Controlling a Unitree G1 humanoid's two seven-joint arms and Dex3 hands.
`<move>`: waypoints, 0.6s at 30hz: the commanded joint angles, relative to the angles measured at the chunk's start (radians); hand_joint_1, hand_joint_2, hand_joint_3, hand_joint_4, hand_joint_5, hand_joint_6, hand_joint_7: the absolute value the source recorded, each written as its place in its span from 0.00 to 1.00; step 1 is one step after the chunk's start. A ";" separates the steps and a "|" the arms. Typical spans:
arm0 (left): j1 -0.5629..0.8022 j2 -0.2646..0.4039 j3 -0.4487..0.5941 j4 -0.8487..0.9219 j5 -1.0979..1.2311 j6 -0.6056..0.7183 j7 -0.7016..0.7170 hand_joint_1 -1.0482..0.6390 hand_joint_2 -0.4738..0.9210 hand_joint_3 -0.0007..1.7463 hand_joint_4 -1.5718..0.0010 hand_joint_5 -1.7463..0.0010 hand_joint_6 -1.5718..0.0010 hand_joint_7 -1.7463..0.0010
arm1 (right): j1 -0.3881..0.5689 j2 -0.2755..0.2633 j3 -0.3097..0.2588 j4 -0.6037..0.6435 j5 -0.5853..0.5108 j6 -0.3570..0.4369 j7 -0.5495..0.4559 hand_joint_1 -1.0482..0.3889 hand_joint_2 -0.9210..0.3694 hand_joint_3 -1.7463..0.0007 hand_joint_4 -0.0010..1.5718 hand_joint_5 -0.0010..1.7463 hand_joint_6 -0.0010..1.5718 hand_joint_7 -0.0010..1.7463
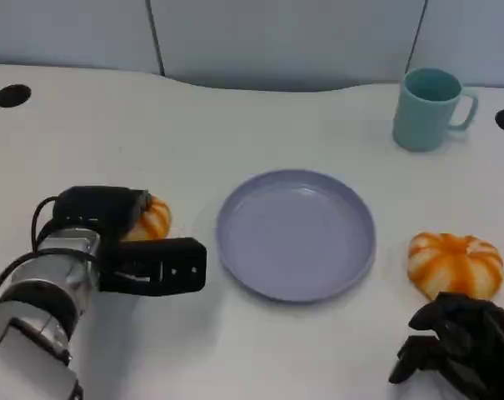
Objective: Grasp the bread from the table and place it into the plate.
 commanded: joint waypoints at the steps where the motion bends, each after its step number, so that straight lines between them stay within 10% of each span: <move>1: 0.049 0.008 0.011 0.012 -0.009 -0.037 0.072 0.49 1.00 0.06 0.50 0.87 0.52 0.94 | 0.007 -0.020 -0.009 -0.018 0.011 0.010 -0.002 0.05 0.18 1.00 0.92 0.37 0.93 0.22; 9: 0.066 0.012 0.042 0.010 -0.029 -0.095 0.129 0.46 1.00 0.05 0.53 0.17 0.23 0.94 | 0.000 -0.018 -0.009 -0.011 0.004 0.003 -0.009 0.04 0.18 1.00 0.92 0.37 0.93 0.23; 10: 0.074 0.010 0.048 0.009 -0.033 -0.102 0.159 0.48 1.00 0.10 0.53 0.07 0.37 0.59 | 0.000 -0.017 -0.009 -0.010 0.007 0.004 -0.007 0.04 0.18 1.00 0.92 0.37 0.93 0.23; 13: 0.088 0.005 0.058 0.010 -0.042 -0.112 0.205 0.49 1.00 0.14 0.53 0.01 0.61 0.12 | 0.000 -0.016 -0.011 -0.012 0.014 0.013 -0.006 0.04 0.18 1.00 0.92 0.37 0.93 0.23; 18: 0.098 0.007 0.087 0.007 -0.064 -0.155 0.241 0.50 1.00 0.20 0.54 0.00 0.66 0.06 | 0.007 -0.018 -0.009 -0.021 0.014 0.017 -0.004 0.06 0.18 1.00 0.92 0.37 0.93 0.22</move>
